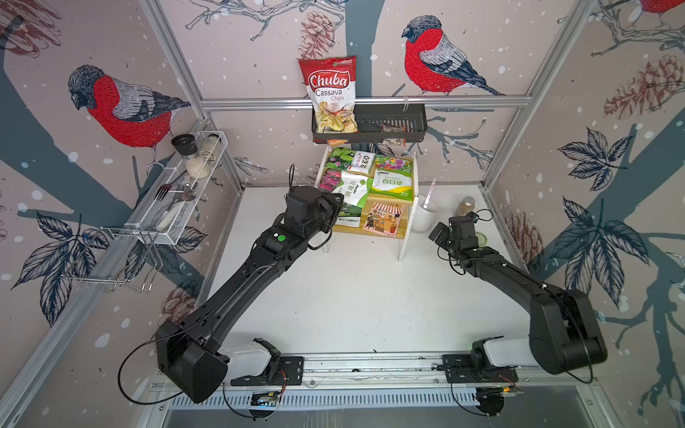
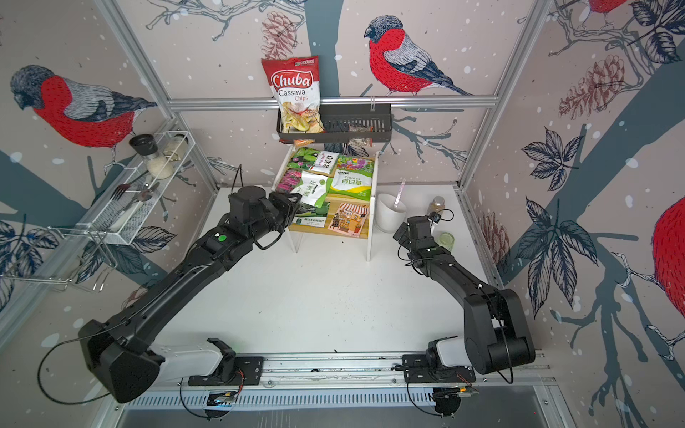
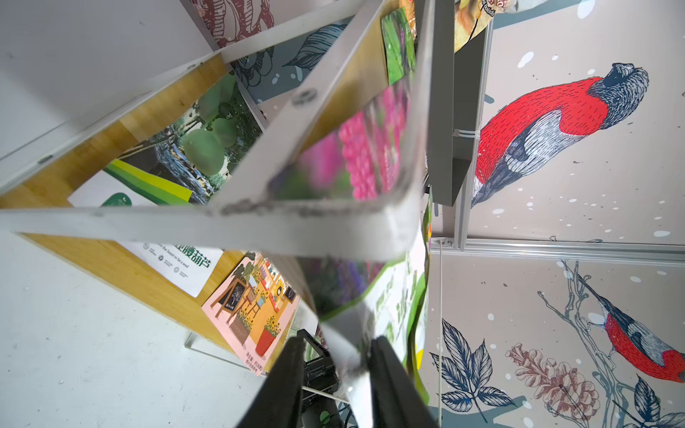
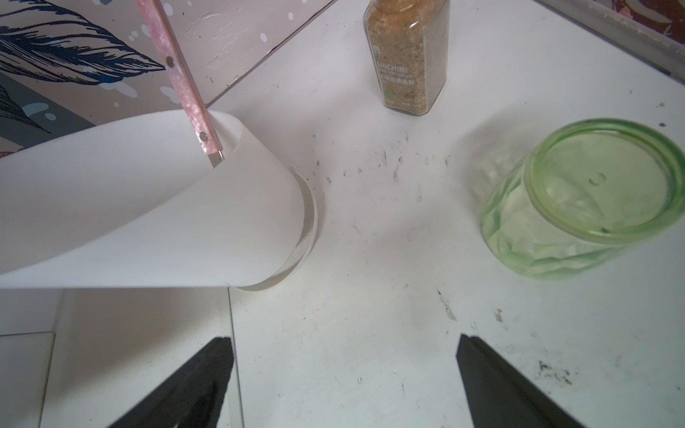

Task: Take the seed bag off the shelf
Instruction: Pick up the seed packet from the shelf.

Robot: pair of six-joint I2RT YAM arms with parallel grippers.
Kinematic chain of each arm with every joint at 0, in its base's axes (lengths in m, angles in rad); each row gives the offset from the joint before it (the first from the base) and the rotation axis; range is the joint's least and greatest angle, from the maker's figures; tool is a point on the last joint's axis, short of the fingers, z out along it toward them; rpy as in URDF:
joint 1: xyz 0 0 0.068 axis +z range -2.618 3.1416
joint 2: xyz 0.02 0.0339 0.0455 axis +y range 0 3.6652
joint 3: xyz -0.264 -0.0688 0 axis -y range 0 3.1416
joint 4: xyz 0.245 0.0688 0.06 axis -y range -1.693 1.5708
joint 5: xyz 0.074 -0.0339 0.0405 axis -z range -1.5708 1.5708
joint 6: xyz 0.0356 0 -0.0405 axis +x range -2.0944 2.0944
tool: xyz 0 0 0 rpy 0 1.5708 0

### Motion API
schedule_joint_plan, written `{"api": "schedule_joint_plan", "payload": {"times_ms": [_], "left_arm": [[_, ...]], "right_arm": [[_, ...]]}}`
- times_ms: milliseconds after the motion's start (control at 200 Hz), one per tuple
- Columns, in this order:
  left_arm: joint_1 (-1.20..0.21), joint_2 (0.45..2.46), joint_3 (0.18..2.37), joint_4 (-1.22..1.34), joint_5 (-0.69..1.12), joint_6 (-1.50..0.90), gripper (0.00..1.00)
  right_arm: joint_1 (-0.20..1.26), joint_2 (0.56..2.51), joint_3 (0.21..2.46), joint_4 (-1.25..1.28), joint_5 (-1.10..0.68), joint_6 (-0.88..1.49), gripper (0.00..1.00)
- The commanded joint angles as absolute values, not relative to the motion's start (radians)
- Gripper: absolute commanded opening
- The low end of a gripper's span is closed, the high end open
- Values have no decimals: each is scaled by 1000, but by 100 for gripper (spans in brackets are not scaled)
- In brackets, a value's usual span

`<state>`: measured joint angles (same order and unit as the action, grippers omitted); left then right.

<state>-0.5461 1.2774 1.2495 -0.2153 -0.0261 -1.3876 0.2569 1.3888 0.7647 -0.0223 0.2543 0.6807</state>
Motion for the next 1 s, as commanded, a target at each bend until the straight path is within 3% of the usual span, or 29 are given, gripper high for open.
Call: {"api": "schedule_joint_plan", "payload": {"times_ms": [0, 300, 450, 625, 745, 995], "left_arm": [[-545, 1273, 1251, -212, -21, -1389, 32], [-546, 1283, 1272, -212, -23, -1381, 28], [-546, 1275, 1273, -210, -28, -1377, 17], [-545, 1266, 1277, -213, -30, -1369, 13], [-546, 1260, 1281, -212, -29, -1363, 0], [-546, 1251, 1335, -200, -30, -1321, 0]], "right_arm": [[261, 1390, 769, -10, 247, 687, 100], [264, 1377, 759, -13, 247, 697, 100], [267, 1369, 756, -17, 250, 700, 100], [266, 1357, 750, -18, 254, 699, 100], [268, 1355, 749, -21, 254, 704, 100], [284, 1350, 757, -25, 256, 710, 100]]}}
